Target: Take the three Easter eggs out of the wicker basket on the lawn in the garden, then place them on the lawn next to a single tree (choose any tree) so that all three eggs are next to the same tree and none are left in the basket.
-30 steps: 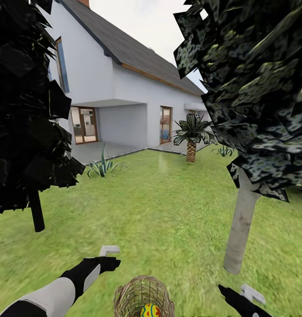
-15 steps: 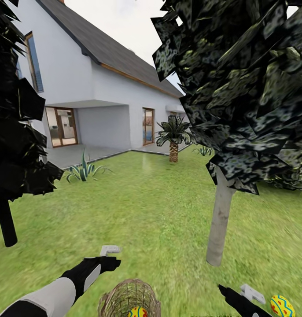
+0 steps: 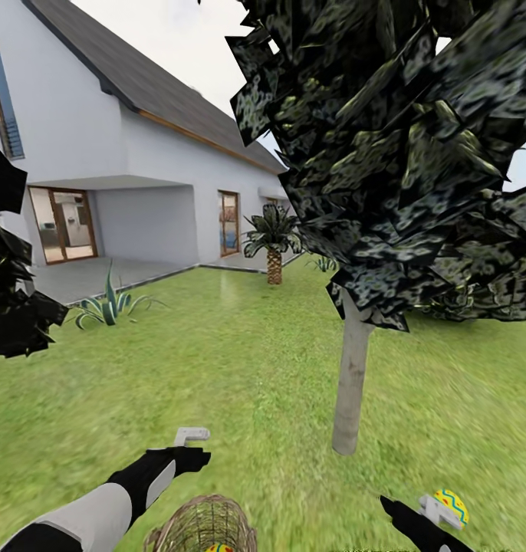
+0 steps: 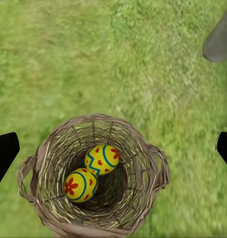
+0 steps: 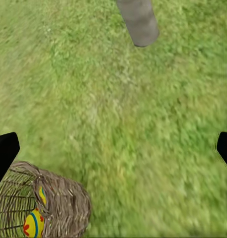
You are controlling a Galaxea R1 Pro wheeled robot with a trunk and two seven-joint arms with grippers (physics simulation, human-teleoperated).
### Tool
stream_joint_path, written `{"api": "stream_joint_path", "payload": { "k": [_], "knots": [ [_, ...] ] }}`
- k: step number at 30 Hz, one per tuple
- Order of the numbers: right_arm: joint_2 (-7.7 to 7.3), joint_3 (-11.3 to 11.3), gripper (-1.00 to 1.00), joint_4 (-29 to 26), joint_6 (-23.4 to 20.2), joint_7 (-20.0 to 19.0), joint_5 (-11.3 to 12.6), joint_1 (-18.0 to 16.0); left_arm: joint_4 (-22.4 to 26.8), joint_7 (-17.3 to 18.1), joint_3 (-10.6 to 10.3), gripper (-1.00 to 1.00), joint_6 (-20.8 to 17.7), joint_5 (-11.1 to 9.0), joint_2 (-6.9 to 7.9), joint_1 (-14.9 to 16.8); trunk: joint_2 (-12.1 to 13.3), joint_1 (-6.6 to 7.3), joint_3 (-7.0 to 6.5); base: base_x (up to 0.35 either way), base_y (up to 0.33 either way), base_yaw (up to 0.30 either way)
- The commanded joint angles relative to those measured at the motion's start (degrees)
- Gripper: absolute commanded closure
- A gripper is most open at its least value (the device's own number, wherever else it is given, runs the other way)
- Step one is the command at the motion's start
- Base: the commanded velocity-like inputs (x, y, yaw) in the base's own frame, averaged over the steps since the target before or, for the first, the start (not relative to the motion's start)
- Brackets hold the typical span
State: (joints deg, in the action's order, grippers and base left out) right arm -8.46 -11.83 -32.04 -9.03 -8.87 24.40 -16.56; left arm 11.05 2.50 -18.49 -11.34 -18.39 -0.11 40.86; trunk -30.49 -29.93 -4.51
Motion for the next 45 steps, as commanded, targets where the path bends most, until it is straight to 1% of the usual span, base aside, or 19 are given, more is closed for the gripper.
{"api": "stream_joint_path", "payload": {
  "k": [1, 11, 19, 27, 45],
  "knots": [
    [0.03, -0.25, -1.00, -0.04, -0.38, -0.27, 0.37, -0.02, 0.05, 0.02, -0.32, -1.00, -0.27, -0.59, 0.03, 0.01, -0.03, -0.02, -0.04, 0.000, 0.000, -0.243],
    [0.03, -0.13, -1.00, -0.04, -0.38, -0.35, 0.22, -0.02, 0.10, 0.22, -0.32, -1.00, -0.32, -0.64, 0.14, 0.01, -0.03, -0.02, -0.61, 0.000, 0.023, -0.178],
    [0.03, -0.14, -1.00, -0.04, -0.38, -0.33, 0.32, -0.02, 0.06, 0.30, -0.32, -1.00, -0.35, -0.62, 0.03, 0.01, -0.03, -0.02, -0.80, -0.019, 0.107, -0.029],
    [0.03, -0.17, -1.00, -0.04, -0.38, -0.30, 0.34, -0.02, 0.04, 0.31, -0.32, -1.00, -0.35, -0.60, -0.08, 0.01, -0.03, -0.02, -1.11, -0.066, 0.013, -0.025],
    [0.03, -0.17, -1.00, -0.04, -0.38, -0.28, 0.37, -0.04, 0.02, 0.15, -0.32, -1.00, -0.42, -0.64, -0.17, 0.01, -0.03, -0.02, -1.15, -0.007, 0.001, -0.002]
  ]
}}
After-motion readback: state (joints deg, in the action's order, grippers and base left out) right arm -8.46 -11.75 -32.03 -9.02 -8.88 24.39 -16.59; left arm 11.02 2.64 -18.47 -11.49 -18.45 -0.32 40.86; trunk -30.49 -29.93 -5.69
